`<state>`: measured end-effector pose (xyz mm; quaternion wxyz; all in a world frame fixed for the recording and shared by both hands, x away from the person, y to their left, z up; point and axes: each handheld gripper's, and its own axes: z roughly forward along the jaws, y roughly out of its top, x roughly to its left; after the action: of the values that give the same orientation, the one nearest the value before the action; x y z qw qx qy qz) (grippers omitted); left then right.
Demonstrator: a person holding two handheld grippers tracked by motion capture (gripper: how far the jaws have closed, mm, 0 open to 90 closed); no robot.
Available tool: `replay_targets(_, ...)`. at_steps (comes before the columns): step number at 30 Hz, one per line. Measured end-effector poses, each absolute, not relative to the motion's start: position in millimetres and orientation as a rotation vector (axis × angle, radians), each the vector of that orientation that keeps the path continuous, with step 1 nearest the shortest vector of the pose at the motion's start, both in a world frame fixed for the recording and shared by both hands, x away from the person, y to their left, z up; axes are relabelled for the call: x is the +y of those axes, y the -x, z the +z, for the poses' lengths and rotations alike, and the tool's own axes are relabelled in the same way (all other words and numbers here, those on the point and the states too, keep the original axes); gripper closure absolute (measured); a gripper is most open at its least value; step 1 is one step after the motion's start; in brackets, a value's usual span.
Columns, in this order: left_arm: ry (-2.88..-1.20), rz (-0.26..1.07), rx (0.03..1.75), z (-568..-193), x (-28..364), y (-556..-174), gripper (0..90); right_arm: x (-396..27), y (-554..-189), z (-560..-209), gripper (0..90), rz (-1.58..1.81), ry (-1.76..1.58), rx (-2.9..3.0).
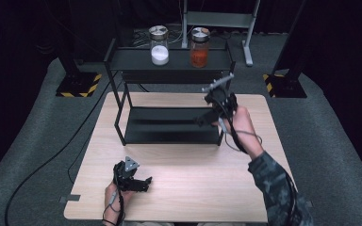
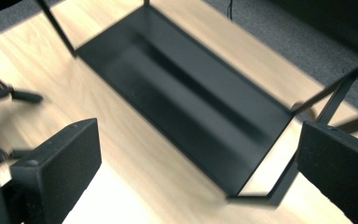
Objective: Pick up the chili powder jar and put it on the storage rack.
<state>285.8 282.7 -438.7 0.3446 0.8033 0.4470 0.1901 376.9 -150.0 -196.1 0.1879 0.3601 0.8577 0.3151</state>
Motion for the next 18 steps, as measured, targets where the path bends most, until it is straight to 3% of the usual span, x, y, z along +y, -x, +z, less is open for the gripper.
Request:
replay_targets(12, -2.087, 0.501, 1.158, -439, 282, -285, 0.2, -201, -297, -368, 0.0, 0.883, -1.128, 2.39)
replay_targets(18, -2.087, 0.498, 1.16, -439, 282, -285, 0.2, -219, -273, -405, 0.0, 0.883, -1.176, 2.344)
